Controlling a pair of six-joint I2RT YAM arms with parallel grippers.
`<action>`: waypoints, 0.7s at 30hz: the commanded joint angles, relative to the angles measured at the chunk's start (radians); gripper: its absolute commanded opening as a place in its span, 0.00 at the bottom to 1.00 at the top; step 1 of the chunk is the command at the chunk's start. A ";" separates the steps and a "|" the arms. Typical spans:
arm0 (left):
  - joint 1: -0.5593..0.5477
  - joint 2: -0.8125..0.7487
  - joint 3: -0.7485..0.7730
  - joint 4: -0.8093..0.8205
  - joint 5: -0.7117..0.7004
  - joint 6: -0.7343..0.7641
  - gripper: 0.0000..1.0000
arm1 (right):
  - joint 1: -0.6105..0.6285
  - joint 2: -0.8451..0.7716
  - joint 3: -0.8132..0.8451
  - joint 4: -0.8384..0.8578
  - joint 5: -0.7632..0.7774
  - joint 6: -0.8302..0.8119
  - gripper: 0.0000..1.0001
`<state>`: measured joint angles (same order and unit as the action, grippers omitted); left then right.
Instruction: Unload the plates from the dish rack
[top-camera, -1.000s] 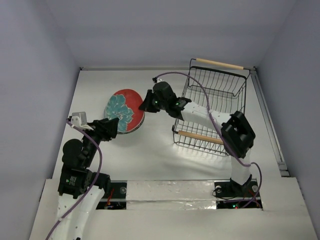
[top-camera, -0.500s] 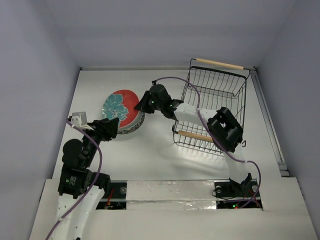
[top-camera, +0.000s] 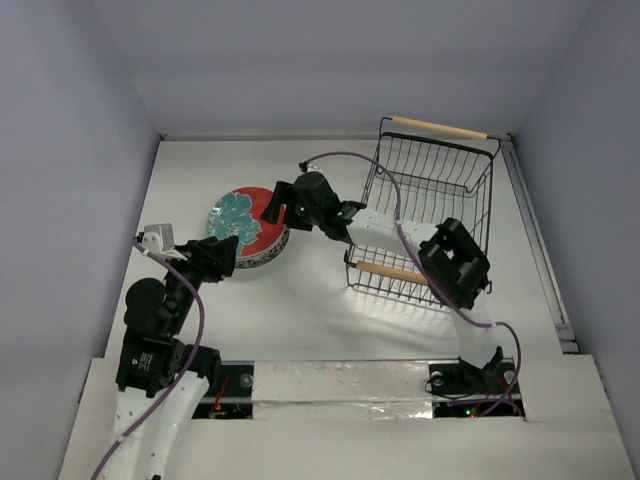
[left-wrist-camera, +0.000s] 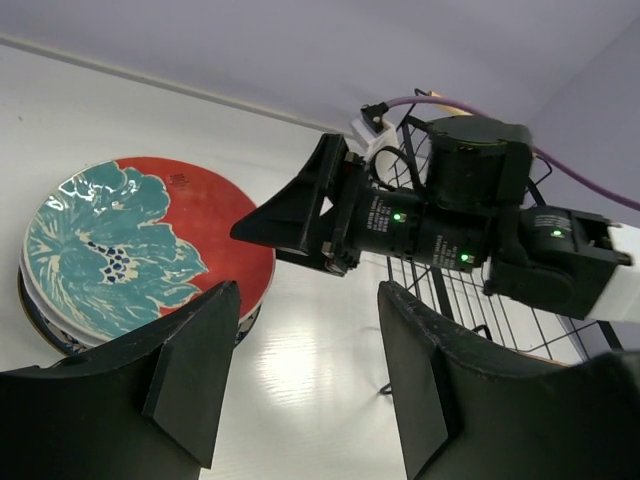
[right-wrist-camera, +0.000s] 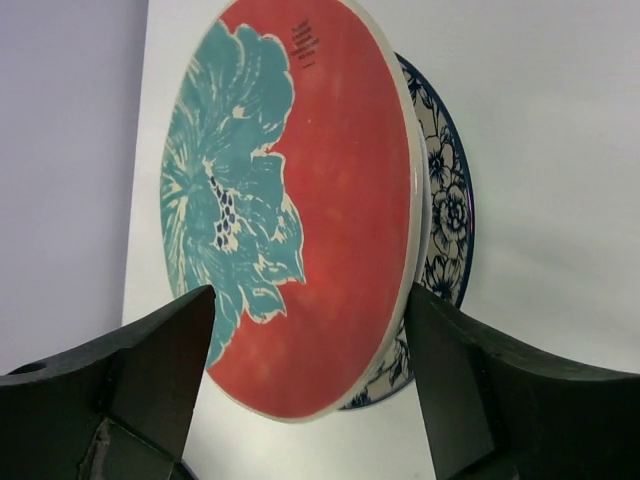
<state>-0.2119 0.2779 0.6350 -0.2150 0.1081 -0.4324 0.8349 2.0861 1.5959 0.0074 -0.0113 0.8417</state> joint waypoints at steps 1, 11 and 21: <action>0.006 -0.009 0.015 0.035 0.012 -0.002 0.54 | 0.027 -0.148 0.015 0.014 0.106 -0.093 0.82; 0.006 -0.008 0.025 0.031 0.019 0.007 0.83 | 0.038 -0.489 -0.099 -0.004 0.261 -0.272 0.91; 0.006 -0.003 0.040 0.043 0.030 0.026 0.93 | 0.038 -1.154 -0.468 -0.070 0.551 -0.450 0.04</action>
<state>-0.2119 0.2775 0.6357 -0.2150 0.1188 -0.4248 0.8654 1.0794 1.2068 -0.0372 0.3737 0.4763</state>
